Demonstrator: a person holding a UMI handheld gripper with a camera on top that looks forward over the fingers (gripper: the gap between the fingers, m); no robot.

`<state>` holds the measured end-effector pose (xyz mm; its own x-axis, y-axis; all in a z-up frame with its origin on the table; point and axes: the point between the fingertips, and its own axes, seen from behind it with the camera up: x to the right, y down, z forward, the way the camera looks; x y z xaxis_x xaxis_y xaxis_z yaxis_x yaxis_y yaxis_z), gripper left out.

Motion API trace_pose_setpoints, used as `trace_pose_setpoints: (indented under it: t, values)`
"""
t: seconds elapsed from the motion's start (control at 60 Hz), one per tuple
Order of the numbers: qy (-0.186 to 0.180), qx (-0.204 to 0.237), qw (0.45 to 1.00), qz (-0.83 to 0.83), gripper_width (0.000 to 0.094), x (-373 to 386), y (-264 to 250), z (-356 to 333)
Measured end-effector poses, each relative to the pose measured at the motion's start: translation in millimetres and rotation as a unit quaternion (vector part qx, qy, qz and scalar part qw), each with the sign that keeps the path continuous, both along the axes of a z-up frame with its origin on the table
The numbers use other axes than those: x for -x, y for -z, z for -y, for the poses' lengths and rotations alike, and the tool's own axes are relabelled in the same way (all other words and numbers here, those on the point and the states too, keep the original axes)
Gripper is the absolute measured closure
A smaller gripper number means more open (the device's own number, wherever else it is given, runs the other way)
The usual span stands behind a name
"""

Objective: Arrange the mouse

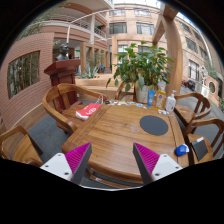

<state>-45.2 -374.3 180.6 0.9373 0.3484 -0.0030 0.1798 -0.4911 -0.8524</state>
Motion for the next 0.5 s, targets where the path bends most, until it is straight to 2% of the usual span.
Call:
trace_pose_setpoints:
  t: [0.1,0.117,0.183,0.383,0.5]
  values:
    - [0.024,0.024,0.999,0.01,0.0086,-19,20,7]
    - [0.028,0.025,0.999,0.012,0.0088,-35,44,7]
    - [0.046,0.033,0.998,0.018,0.0085,-66,71,5]
    - [0.121,0.038,0.992,0.009,0.0084,-162,118,-16]
    - [0.178,0.034,0.983,-0.007,0.0085,-219,134,-39]
